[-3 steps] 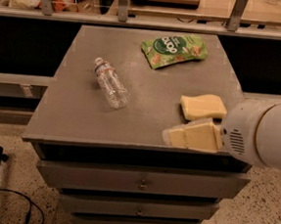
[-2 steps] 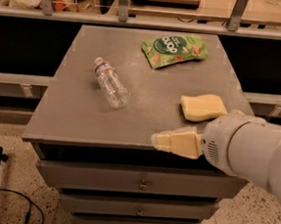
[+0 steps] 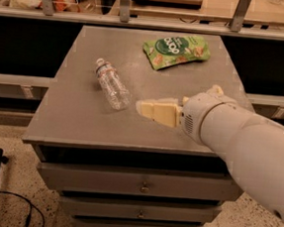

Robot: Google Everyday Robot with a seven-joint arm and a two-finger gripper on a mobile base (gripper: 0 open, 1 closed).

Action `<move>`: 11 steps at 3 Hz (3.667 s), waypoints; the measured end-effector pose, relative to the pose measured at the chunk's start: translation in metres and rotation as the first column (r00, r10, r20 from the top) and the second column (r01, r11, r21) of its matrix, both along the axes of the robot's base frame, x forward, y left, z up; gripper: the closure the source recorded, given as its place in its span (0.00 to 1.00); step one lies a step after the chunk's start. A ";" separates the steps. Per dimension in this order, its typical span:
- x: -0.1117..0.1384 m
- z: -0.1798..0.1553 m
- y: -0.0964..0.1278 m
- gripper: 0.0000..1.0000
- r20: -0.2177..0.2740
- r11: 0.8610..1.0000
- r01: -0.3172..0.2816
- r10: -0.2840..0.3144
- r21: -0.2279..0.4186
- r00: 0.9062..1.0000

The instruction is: Move water bottle near green rice chip bag

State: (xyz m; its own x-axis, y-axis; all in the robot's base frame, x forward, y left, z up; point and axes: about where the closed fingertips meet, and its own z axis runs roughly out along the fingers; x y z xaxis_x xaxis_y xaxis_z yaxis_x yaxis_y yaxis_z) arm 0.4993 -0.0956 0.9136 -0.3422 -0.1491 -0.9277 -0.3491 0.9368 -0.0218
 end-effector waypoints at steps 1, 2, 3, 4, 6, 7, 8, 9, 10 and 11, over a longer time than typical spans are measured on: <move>0.029 0.014 0.035 0.00 0.072 0.997 -0.040 0.036 0.065 0.997; 0.041 0.013 0.063 0.00 0.093 0.991 -0.079 0.069 0.110 0.993; 0.040 0.005 0.085 0.00 0.083 0.984 -0.110 0.099 0.138 0.992; 0.034 -0.004 0.098 0.00 0.074 0.983 -0.129 0.119 0.134 0.990; 0.034 -0.032 0.104 0.00 0.053 0.984 -0.154 0.150 0.085 0.987; 0.042 -0.040 0.105 0.00 0.062 0.986 -0.157 0.153 0.062 0.986; 0.054 -0.043 0.112 0.00 0.083 0.985 -0.163 0.158 0.050 0.984; 0.067 -0.048 0.126 0.00 0.096 0.984 -0.174 0.170 0.044 0.981; 0.076 -0.055 0.138 0.00 0.093 0.982 -0.187 0.183 0.039 0.979; 0.080 -0.059 0.146 0.17 0.091 0.981 -0.191 0.187 0.034 0.978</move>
Offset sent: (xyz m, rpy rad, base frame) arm 0.0381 0.0778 0.0013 0.1795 -0.1116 0.1248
